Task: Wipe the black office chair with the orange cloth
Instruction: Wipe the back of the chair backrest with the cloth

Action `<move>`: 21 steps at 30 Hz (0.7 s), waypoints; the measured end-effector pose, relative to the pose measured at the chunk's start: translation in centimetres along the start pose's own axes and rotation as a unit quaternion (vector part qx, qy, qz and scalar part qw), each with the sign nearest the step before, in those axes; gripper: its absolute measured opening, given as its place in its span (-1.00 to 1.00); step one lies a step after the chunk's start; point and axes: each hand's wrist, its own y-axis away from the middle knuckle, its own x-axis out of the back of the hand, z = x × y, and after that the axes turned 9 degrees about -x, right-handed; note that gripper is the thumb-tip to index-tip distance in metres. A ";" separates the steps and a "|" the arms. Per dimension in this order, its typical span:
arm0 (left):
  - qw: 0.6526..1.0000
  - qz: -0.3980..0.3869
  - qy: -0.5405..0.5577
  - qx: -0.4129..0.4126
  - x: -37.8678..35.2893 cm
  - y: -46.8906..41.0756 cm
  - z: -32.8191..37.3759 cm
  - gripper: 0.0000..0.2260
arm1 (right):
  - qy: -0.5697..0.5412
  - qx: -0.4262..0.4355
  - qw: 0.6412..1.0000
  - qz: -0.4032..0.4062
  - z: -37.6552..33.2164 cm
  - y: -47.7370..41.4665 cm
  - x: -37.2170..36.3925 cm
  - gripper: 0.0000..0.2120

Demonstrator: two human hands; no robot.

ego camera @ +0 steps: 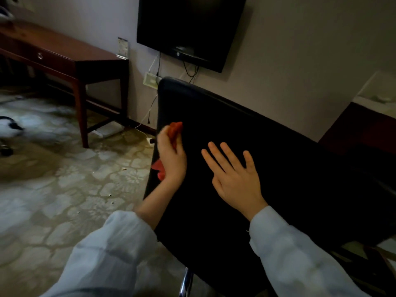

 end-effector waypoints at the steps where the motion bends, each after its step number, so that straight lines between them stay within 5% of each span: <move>1: 0.999 -0.030 0.005 -0.012 0.0 1.4 0.3 -0.69 | 0.006 0.000 1.000 -0.004 -0.4 -0.7 -0.3 -0.41; 4: 0.982 -0.162 0.004 -0.096 0.2 5.8 1.0 -0.62 | 0.030 -0.024 0.999 -0.006 -1.0 -2.5 -0.6 -0.43; 7: 0.967 -0.212 -0.026 -0.140 1.0 5.8 0.8 -0.63 | 0.070 -0.043 0.997 0.006 -1.0 -3.5 -0.7 -0.46; 13: 0.996 -0.026 -0.026 -0.077 1.2 -4.7 0.4 -0.69 | 0.094 -0.018 0.995 -0.007 -1.1 -3.5 -1.3 -0.47; 17: 0.997 0.002 0.071 -0.037 0.9 -7.6 -2.2 -0.73 | 0.094 -0.008 0.995 -0.025 -1.6 -4.0 -1.4 -0.48; 21: 0.990 0.012 0.056 0.126 0.8 -3.3 -5.3 -0.79 | 0.059 0.000 0.997 -0.050 -2.0 -4.5 -1.6 -0.49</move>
